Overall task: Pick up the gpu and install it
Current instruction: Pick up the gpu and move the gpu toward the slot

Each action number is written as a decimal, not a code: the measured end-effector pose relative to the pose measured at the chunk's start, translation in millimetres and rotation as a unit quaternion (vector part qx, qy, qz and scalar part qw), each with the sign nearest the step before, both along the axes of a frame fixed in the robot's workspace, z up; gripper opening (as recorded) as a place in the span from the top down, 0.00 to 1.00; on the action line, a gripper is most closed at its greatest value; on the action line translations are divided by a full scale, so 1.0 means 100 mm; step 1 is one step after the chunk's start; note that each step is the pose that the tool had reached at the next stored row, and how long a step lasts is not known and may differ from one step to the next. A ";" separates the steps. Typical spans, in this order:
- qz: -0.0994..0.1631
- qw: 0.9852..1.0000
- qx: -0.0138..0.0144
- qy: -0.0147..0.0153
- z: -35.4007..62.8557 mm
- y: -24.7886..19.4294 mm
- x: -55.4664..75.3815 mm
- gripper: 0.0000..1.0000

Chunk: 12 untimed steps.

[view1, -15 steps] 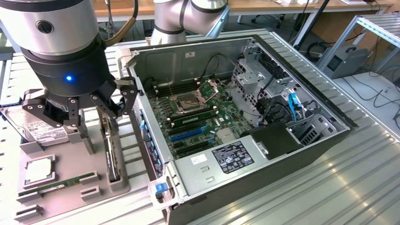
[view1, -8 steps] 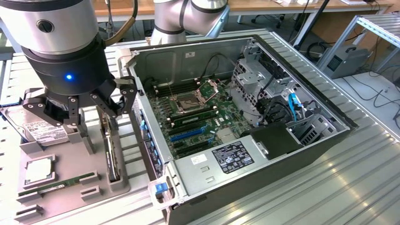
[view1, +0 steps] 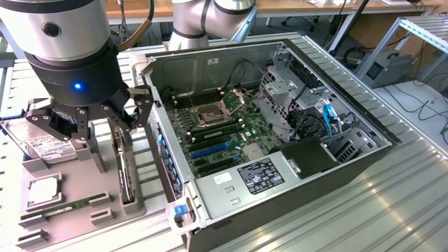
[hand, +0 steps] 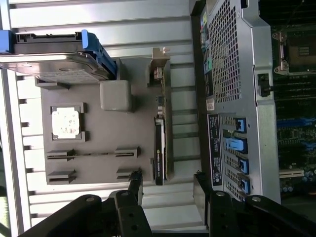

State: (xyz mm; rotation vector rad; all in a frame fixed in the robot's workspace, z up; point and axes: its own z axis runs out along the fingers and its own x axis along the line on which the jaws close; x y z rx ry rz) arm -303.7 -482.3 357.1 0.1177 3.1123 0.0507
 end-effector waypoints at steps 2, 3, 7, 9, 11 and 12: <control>0.000 1.000 0.000 0.000 -0.005 0.005 0.00 0.46; 0.000 1.000 0.000 0.000 -0.007 0.009 0.00 0.46; 0.000 1.000 0.000 0.000 -0.017 0.024 0.00 0.46; 0.000 1.000 0.000 0.000 -0.021 0.033 0.00 0.46; 0.000 1.000 0.000 0.000 -0.027 0.046 0.00 0.46; 0.000 1.000 0.000 0.000 -0.029 0.051 0.00 0.46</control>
